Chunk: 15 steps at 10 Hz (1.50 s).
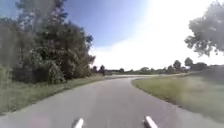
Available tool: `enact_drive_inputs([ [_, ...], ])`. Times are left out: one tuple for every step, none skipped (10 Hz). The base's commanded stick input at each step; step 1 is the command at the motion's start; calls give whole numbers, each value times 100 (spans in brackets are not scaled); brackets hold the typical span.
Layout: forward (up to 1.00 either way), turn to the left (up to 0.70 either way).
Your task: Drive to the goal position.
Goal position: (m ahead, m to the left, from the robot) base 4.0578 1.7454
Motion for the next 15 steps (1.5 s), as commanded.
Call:
enact_drive_inputs([
  [70, 30],
  [70, 28],
  [70, 26],
  [70, 24],
  [70, 22],
  [70, 19],
  [70, 17],
  [70, 15],
  [70, 13],
  [70, 11],
  [70, 8],
  [70, 6],
  [70, 4],
  [70, 2],
  [70, 0],
])
